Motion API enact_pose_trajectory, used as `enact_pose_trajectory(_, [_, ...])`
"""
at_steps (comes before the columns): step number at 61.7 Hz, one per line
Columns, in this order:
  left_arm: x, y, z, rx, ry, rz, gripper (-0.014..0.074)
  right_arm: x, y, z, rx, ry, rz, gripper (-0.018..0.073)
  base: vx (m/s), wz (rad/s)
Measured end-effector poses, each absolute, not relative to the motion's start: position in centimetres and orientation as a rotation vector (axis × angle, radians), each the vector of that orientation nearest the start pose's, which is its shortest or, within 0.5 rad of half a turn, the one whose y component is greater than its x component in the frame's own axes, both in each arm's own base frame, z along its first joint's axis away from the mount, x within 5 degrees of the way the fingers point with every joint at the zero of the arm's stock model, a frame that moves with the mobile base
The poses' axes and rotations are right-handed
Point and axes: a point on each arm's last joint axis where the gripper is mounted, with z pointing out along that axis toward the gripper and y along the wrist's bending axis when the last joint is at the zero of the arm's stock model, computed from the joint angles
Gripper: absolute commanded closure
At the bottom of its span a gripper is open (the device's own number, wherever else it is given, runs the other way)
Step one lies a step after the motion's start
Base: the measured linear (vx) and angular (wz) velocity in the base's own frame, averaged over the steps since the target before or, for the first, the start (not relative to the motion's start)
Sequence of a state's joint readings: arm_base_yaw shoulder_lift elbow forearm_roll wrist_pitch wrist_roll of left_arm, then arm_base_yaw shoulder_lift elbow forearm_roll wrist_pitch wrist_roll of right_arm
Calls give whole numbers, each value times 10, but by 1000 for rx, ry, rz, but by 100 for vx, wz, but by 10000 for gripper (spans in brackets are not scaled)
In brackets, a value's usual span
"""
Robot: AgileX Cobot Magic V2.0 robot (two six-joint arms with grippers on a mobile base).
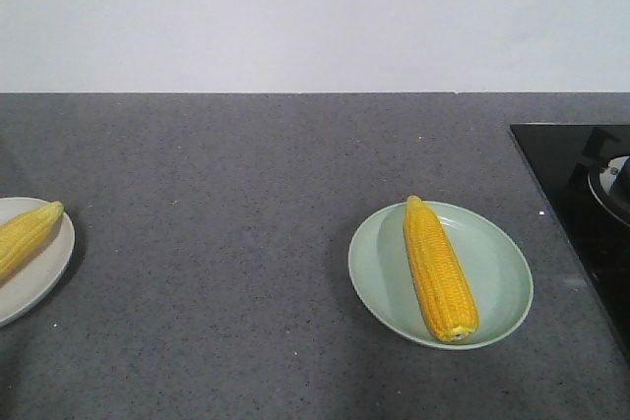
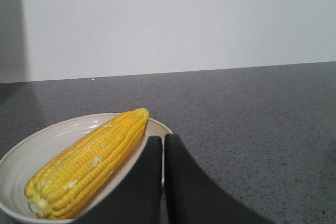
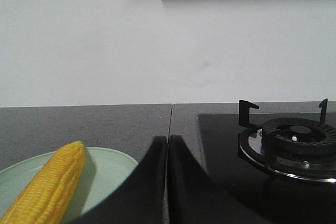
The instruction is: Distribute corn equally
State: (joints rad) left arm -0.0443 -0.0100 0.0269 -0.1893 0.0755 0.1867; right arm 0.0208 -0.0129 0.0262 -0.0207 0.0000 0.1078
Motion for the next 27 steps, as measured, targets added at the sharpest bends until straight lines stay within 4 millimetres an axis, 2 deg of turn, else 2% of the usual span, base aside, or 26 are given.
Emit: enact_pose_trajectory(27, [57, -4, 198, 44, 1574, -48, 603, 56, 1, 205, 50, 1497, 87, 561, 0, 0])
